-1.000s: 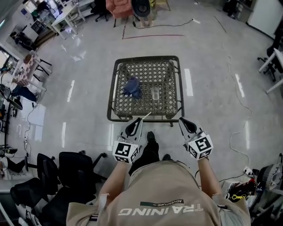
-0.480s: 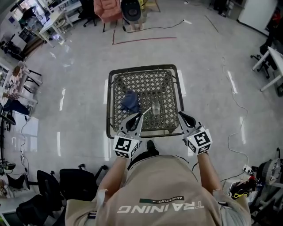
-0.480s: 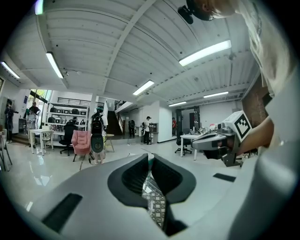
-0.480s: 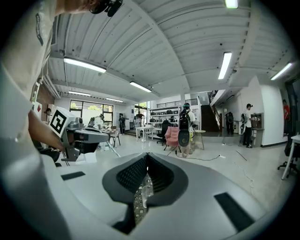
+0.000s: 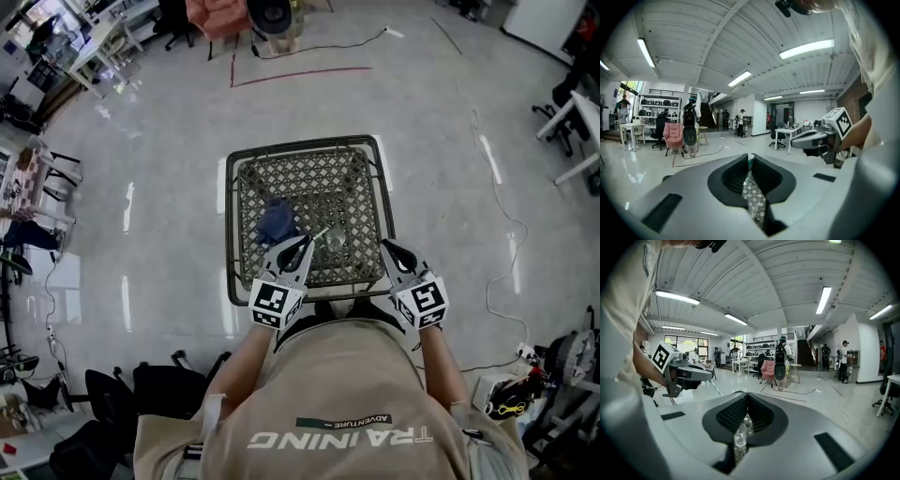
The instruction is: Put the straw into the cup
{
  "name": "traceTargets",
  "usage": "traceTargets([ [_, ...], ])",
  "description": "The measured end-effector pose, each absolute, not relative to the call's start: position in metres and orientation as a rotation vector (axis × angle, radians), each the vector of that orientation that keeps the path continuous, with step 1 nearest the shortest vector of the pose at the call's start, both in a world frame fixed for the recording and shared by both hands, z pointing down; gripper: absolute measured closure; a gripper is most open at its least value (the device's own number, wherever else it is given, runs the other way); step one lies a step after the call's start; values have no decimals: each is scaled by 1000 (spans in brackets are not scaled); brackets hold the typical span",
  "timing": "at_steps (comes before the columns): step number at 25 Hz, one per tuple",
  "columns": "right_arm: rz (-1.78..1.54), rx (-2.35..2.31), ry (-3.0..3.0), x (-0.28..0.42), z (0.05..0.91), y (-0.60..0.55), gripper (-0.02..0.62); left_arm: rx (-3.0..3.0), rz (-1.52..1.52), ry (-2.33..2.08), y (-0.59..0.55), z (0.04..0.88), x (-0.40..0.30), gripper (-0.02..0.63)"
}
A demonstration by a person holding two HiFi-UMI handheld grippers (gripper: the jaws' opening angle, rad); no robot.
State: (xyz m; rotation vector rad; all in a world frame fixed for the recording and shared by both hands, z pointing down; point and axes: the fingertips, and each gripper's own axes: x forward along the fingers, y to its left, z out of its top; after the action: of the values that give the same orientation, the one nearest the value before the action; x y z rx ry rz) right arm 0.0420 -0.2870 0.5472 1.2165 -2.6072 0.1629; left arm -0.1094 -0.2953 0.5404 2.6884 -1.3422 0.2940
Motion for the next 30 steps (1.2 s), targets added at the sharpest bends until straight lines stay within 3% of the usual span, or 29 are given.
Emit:
traceTargets([
  [24, 166, 1267, -2604, 105, 542, -349, 578, 2473, 709, -1229, -333, 680, -58, 570],
  [30, 158, 1226, -2616, 107, 542, -356, 578, 2494, 641, -1225, -335, 673, -48, 558],
])
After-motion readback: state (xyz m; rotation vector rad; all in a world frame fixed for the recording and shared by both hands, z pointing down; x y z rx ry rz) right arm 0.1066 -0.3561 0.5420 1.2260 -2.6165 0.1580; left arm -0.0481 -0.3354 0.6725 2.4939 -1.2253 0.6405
